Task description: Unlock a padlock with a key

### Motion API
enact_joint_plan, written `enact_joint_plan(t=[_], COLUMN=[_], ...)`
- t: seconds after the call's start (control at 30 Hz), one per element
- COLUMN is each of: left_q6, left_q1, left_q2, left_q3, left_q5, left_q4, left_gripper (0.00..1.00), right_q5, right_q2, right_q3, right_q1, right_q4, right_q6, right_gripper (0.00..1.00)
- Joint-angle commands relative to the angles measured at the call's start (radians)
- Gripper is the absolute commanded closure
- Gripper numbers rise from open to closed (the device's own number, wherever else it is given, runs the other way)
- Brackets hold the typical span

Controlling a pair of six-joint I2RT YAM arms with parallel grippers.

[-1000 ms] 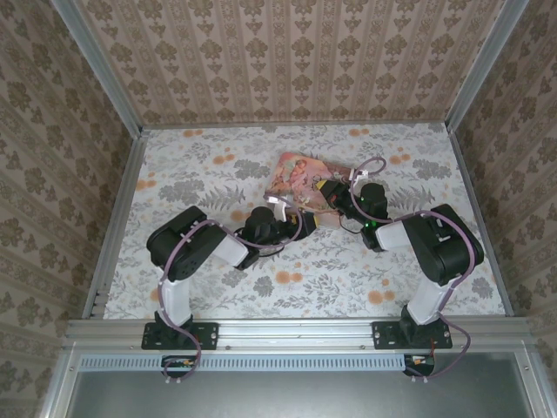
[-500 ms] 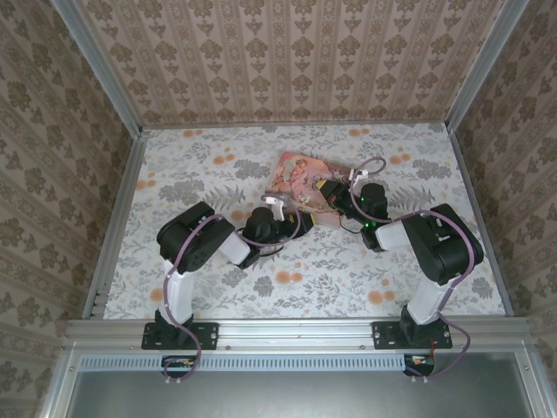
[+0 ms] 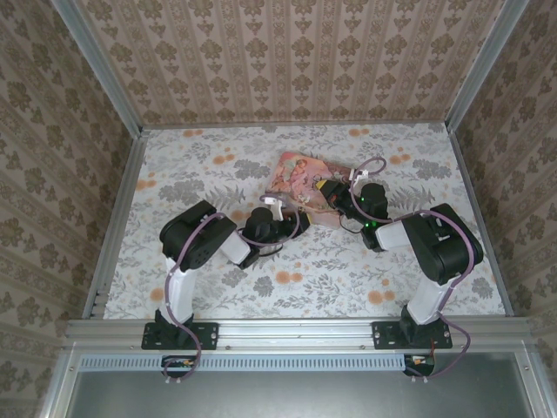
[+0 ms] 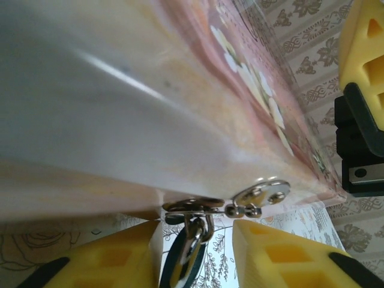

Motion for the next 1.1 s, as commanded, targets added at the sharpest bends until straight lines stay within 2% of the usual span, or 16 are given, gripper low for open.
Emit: enact_joint_plan(t=[0.0, 0.33, 0.57, 0.73, 0.83, 1.07], left_q6=[-0.003, -0.025, -0.092, -0.14, -0.154, -0.183], left_q1=[0.009, 0.025, 0.072, 0.102, 0.113, 0.137], left_q2=[0.018, 0.026, -0.009, -0.058, -0.094, -0.185], left_q3=[0.026, 0.038, 0.025, -0.013, -0.05, -0.141], left_q5=[0.004, 0.013, 0.026, 0.02, -0.001, -0.04], left_q4=[0.041, 0.033, 0.016, 0.009, 0.002, -0.006], left_gripper=[0.67, 0.84, 1.0, 1.0, 1.0, 1.0], right_q5=[-0.008, -0.033, -0.081, -0.108, -0.105, -0.011], right_q2=[0.049, 0.038, -0.114, -0.272, -0.343, -0.427], right_q3=[-0.02, -0.015, 0.012, -0.001, -0.053, -0.203], right_q1=[-0.006, -0.012, -0.021, -0.011, 0.012, 0.155], right_q4=[-0.071, -0.076, -0.223, -0.367, -0.381, -0.357], right_q6=[-0.008, -0.007, -0.045, -0.088, -0.082, -0.075], right_gripper=[1.0, 1.0, 1.0, 1.0, 1.0, 1.0])
